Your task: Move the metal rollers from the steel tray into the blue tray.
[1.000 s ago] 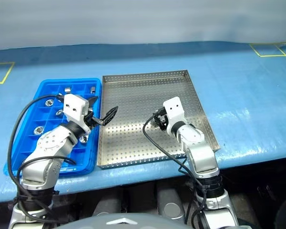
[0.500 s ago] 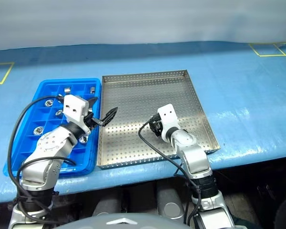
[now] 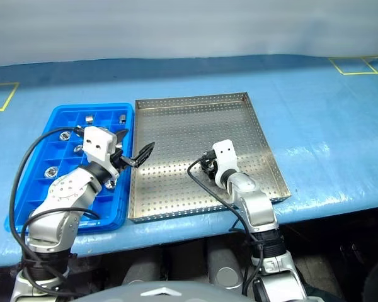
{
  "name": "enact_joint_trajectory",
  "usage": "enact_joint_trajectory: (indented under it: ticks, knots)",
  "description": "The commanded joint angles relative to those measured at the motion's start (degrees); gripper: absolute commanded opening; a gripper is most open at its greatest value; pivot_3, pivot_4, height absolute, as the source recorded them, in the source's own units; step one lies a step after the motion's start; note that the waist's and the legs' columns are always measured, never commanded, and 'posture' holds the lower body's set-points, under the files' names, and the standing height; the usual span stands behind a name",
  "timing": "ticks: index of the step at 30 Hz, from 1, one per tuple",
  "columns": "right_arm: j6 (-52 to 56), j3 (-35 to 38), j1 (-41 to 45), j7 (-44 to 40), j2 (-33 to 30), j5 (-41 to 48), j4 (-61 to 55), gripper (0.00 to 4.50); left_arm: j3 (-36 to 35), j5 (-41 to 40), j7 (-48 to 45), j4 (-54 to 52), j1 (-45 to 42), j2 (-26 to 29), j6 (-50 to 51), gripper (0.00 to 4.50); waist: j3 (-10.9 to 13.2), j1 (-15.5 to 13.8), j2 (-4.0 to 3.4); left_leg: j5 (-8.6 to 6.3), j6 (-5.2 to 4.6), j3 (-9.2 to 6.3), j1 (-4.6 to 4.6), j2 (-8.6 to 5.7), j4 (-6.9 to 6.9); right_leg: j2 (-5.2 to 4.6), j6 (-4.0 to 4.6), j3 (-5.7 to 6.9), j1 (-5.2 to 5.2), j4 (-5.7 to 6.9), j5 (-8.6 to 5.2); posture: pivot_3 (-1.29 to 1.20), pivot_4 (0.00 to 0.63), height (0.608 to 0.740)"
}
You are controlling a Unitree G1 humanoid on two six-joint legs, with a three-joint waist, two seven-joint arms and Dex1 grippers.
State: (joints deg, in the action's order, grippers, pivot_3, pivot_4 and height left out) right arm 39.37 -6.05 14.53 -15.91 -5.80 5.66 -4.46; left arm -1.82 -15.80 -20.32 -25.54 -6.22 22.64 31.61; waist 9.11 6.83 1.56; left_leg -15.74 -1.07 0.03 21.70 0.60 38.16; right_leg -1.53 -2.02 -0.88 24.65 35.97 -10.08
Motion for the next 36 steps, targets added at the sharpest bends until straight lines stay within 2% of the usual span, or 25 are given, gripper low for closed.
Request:
enact_joint_trajectory:
  ticks: [1, 10, 14, 16, 20, 27, 33, 36]
  knots:
    - [-0.81, 0.97, 1.30, 0.14, 0.09, 0.83, -0.22, 1.72, -1.15, 0.45, 0.23, -1.94, -0.13, 0.31, -1.27, 4.50, 0.00, 0.01, 0.00, 0.00, 0.00, 0.00, 0.00, 0.00, 0.00, 0.00, 0.00, 0.00, 0.00, 0.00, 0.00, -0.16, 0.150, 0.740]
    - [-1.26, 1.25, 1.59, 0.26, -0.03, 1.05, -0.74, 1.69, -1.35, 0.46, 0.43, -1.96, 0.04, 0.38, -1.41, 4.50, 0.00, -0.04, 0.00, 0.00, 0.00, 0.00, 0.00, 0.00, 0.00, 0.00, 0.02, 0.00, 0.00, 0.00, 0.02, -0.16, 0.150, 0.740]
    - [-2.25, 0.08, 2.01, -2.20, -0.49, 2.42, -6.46, 1.69, -3.88, 0.65, 1.61, -1.93, 0.31, 0.65, -1.66, 4.50, 0.02, 0.04, -0.03, 0.00, 0.00, 0.00, 0.00, 0.01, 0.00, 0.00, 0.02, -0.01, 0.01, 0.01, 0.02, -0.16, 0.150, 0.740]
    - [-1.11, -1.62, 2.77, -4.19, -0.76, 3.52, -10.65, 1.69, -6.47, 0.82, 3.29, -1.92, 0.51, 0.57, -1.26, 4.50, 0.02, 0.09, -0.03, 0.00, 0.00, 0.01, 0.01, 0.02, -0.01, 0.01, 0.01, -0.02, 0.04, 0.02, 0.02, -0.16, 0.150, 0.740]
    - [3.38, -9.76, 6.01, -9.71, -0.14, 7.40, -19.62, 1.69, -12.50, 1.16, 6.07, -2.79, 2.19, 1.24, -1.30, 4.50, 0.03, 0.42, -0.04, 0.00, 0.00, 0.00, 0.00, 0.14, -0.02, 0.09, 0.02, -0.01, 0.09, 0.05, 0.01, -0.15, 0.150, 0.740]
    - [9.46, -21.73, 10.41, -12.89, 3.30, 11.61, -23.43, 1.69, -21.86, 1.56, 8.28, -5.74, 7.24, 3.08, -0.59, 4.50, 0.00, -1.15, 0.00, 0.00, 0.01, -0.14, 0.01, 0.14, -0.03, -0.04, 0.11, 0.14, 0.03, 0.04, -0.01, -0.08, 0.150, 0.740]
    - [13.15, -22.91, 9.33, -13.23, 1.12, 13.41, -23.96, 1.69, -25.25, 1.13, 8.09, -8.16, 10.69, 3.86, 0.39, 4.50, -0.04, -3.82, 0.08, -0.01, -0.02, -0.15, 0.01, 0.01, 0.02, -0.22, 0.11, 0.17, -0.01, -0.04, 0.00, -0.04, 0.150, 0.740]
    - [12.56, -24.55, 9.44, -13.23, 2.21, 13.16, -20.70, 1.69, -25.26, 0.99, 7.68, -8.84, 11.89, 3.98, 1.16, 4.50, -0.05, -4.07, 0.09, 0.01, 0.03, -0.15, 0.01, 0.02, 0.02, -0.19, 0.37, 0.19, -0.01, 0.00, -0.16, -0.04, 0.150, 0.740]
